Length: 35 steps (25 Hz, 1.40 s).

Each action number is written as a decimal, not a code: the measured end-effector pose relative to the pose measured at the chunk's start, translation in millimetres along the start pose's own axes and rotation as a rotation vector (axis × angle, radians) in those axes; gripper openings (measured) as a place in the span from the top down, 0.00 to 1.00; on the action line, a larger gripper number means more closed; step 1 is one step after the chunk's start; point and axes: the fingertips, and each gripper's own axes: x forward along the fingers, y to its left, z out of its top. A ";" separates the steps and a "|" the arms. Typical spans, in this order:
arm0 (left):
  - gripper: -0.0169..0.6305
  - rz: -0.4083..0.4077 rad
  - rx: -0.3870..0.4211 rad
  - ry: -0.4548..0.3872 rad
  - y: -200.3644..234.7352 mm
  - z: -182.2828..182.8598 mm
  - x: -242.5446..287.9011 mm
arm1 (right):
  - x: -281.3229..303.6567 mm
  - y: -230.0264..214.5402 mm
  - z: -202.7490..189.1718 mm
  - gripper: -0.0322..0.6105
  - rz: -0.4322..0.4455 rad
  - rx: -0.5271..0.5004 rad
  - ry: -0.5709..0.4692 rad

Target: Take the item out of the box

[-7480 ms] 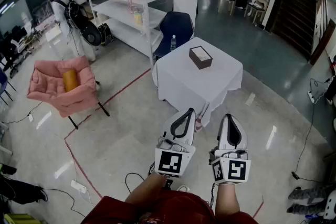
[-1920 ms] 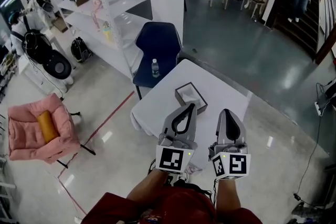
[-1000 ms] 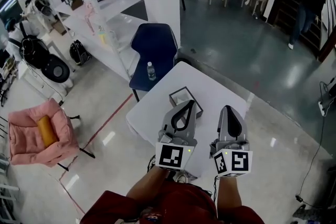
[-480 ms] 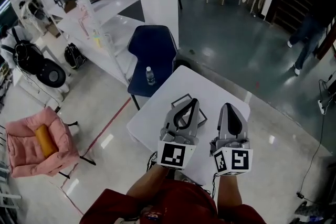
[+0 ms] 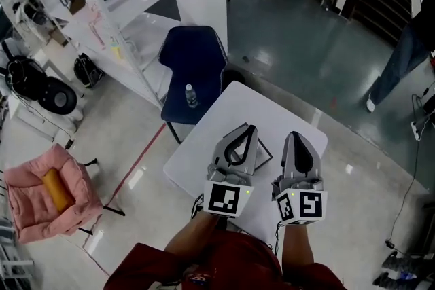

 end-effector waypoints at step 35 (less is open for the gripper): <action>0.97 0.010 -0.102 0.099 71.0 -93.2 26.6 | 82.1 3.9 -170.0 0.93 0.060 -0.024 0.426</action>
